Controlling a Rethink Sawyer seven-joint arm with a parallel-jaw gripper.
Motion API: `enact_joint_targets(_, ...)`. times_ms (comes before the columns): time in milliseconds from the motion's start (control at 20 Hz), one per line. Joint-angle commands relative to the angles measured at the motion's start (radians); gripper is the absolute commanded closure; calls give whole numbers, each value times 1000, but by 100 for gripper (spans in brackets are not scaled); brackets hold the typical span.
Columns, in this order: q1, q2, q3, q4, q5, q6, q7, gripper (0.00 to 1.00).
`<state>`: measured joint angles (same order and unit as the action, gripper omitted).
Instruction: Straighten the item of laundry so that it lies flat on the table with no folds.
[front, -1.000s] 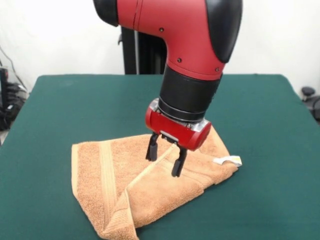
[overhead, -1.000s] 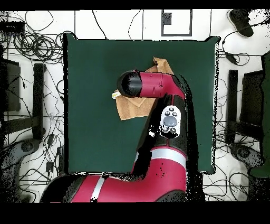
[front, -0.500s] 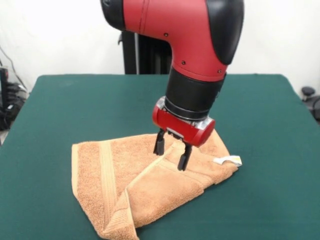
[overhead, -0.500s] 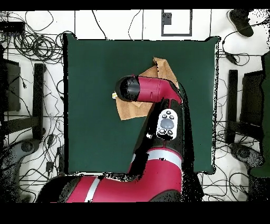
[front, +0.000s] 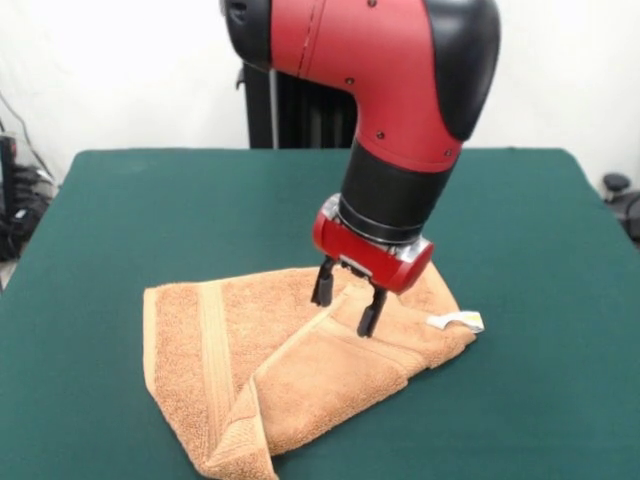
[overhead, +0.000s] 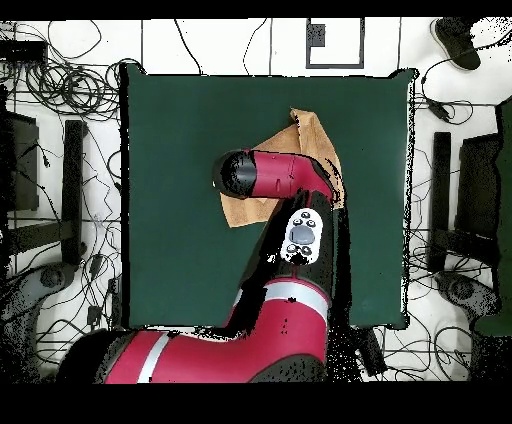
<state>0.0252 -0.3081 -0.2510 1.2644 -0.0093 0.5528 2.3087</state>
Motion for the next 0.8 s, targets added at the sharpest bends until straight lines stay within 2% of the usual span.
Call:
enact_joint_targets(50,-3,100,5,89,42,-64,235,0)
enact_joint_targets(450,-32,96,14,102,33,-79,197,0)
enact_joint_targets(800,-12,144,16,70,56,-111,231,0)
